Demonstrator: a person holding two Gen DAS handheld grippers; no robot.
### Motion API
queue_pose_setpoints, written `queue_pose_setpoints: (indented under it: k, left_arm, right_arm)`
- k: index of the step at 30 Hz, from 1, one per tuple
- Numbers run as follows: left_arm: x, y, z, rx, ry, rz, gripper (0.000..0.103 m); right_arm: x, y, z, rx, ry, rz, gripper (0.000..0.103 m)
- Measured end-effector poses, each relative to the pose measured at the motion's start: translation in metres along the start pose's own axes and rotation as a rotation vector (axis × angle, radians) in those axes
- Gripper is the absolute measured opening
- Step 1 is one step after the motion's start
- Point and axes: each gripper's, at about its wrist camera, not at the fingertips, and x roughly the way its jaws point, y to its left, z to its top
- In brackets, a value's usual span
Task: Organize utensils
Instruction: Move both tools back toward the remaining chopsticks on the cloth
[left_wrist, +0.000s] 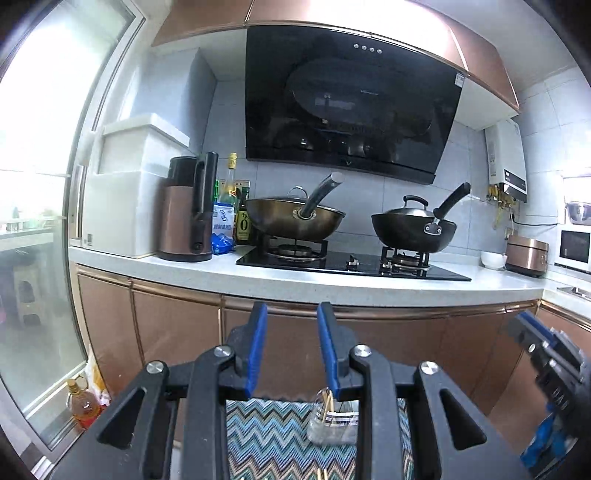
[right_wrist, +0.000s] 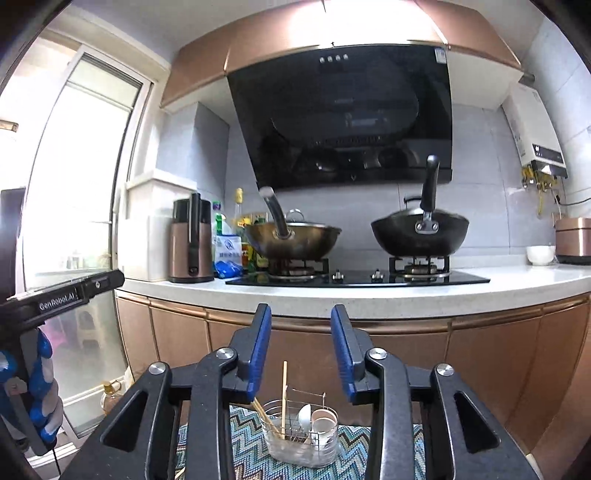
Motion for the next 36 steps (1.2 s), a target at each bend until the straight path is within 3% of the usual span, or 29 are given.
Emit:
queue_pose_setpoints:
  k: [9, 16, 28, 36]
  left_arm:
    - [-0.017, 0.013, -0.026, 0.019, 0.113, -0.012, 0.027]
    - [0.015, 0.024, -0.076, 0.054, 0.328, -0.025, 0.027]
    - [0.134, 0.049, -0.215, -0.045, 0.918, -0.141, 0.027]
    - [0.178, 0.048, -0.265, -0.047, 1.062, -0.161, 0.026]
  right_arm:
    - [-0.015, 0.007, -0.016, -0.012, 0.112, 0.022, 0.034]
    - [0.008, 0.004, -0.057, 0.004, 0.28, 0.033, 0.033]
    - [0.113, 0.011, -0.187, 0.143, 0.798, 0.218, 0.027]
    - [0.187, 0.017, -0.26, 0.206, 1.051, 0.243, 0.018]
